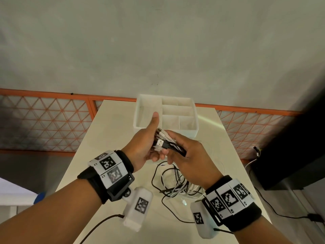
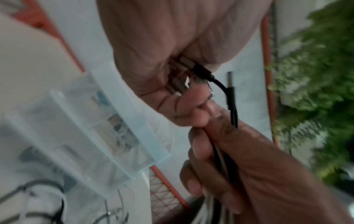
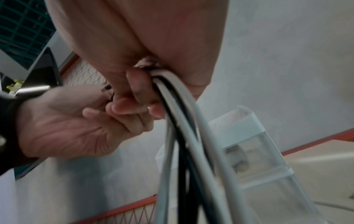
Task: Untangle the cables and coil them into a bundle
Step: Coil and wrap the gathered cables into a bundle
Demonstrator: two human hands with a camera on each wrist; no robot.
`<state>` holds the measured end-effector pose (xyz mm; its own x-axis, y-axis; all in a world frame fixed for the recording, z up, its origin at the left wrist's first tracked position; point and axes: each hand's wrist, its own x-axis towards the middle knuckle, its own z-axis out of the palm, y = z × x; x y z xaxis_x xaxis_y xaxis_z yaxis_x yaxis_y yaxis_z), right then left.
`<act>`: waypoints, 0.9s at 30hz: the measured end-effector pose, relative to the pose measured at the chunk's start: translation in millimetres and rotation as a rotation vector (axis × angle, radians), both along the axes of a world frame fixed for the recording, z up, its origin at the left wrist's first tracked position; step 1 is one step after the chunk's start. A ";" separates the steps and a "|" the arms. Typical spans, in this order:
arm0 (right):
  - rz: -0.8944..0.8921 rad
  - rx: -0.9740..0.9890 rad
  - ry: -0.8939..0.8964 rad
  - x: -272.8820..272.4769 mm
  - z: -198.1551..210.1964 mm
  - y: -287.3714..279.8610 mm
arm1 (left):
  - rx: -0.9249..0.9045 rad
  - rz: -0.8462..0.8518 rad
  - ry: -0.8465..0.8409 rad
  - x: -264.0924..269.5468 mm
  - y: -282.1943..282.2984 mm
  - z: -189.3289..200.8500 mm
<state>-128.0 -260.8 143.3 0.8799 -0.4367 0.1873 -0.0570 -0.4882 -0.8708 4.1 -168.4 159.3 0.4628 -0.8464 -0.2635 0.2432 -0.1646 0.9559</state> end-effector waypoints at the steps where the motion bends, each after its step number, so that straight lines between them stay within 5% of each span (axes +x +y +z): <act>1: -0.002 -0.013 0.010 0.8 0.1 0.7 | 0.019 -0.037 -0.072 -0.4 -0.6 0.6; 10: -0.048 0.060 0.160 8.1 -8.3 -2.4 | 0.001 -0.223 -0.333 -0.6 3.5 -4.1; 15: -0.004 0.286 0.058 1.8 0.1 -2.2 | -0.075 -0.027 -0.433 0.8 5.1 -13.0; 20: -0.129 0.387 -0.054 -0.2 -1.1 -4.4 | -0.079 0.057 -0.275 6.2 5.6 -13.6; 24: -0.200 0.244 -0.006 3.8 -7.5 -1.4 | -0.046 0.042 -0.028 5.7 5.5 -8.1; 27: -0.228 0.170 0.028 6.6 -12.7 3.0 | 0.016 -0.029 -0.036 3.0 6.2 -5.8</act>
<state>-121.4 -257.8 130.6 0.7591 -0.6471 0.0708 -0.1741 -0.3066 -0.9358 7.1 -162.2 153.5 0.4473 -0.8556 -0.2606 0.2036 -0.1863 0.9612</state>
